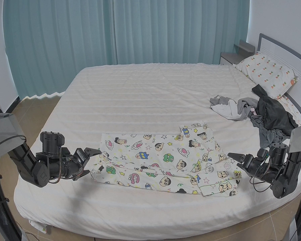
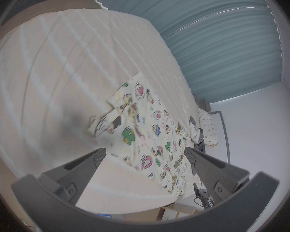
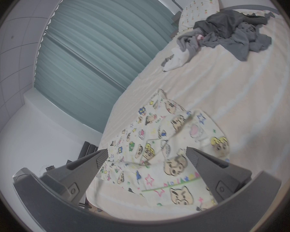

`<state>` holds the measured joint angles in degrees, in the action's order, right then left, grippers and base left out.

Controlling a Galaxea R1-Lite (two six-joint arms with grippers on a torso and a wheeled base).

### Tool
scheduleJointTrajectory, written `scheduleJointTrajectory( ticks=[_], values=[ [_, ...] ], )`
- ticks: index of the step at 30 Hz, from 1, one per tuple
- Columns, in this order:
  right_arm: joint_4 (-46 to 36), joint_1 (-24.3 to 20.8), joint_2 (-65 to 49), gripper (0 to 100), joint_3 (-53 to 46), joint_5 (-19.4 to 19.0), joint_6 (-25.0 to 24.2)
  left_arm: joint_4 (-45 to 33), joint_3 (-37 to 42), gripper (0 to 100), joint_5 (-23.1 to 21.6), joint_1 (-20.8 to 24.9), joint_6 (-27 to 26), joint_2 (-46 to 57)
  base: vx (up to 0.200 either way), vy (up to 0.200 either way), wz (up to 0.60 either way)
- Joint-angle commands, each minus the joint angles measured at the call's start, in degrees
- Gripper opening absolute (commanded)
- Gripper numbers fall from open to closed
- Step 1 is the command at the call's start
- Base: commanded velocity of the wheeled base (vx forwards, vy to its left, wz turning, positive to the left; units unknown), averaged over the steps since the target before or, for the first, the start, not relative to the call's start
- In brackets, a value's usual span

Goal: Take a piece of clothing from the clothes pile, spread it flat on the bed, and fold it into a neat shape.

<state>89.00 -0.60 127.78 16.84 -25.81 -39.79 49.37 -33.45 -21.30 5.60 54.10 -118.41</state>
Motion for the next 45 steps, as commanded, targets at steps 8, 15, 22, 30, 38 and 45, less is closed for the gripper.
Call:
scheduleJointTrajectory(
  ticks=[8,15,22,30,38,45],
  values=[
    [0.12,-13.38,-5.44,100,-2.60,2.96,-0.38,18.92,11.57,100,-5.42,0.91,-0.22,-0.07,0.000,0.000,0.00],
    [-3.40,-11.62,-3.94,100,-4.53,9.81,-0.20,24.90,12.45,100,-5.42,1.00,-0.22,-4.02,0.000,0.000,0.00],
    [-4.63,-3.62,2.56,100,-3.92,9.64,2.09,24.90,12.27,100,-5.42,1.00,-0.22,-4.82,0.000,0.000,0.00],
    [-4.54,-1.07,7.66,100,-2.86,9.37,5.07,24.98,12.09,100,-5.42,1.08,-0.22,-5.78,0.000,0.000,0.00],
    [-1.73,0.51,12.67,100,-2.60,8.14,8.68,24.98,11.83,100,-5.42,1.08,-0.22,-6.31,0.000,0.000,0.00],
    [-1.38,-0.37,13.11,0,-2.60,6.56,8.76,25.07,11.74,100,-5.33,1.08,-0.31,-6.57,0.000,0.000,0.00]
  ],
)
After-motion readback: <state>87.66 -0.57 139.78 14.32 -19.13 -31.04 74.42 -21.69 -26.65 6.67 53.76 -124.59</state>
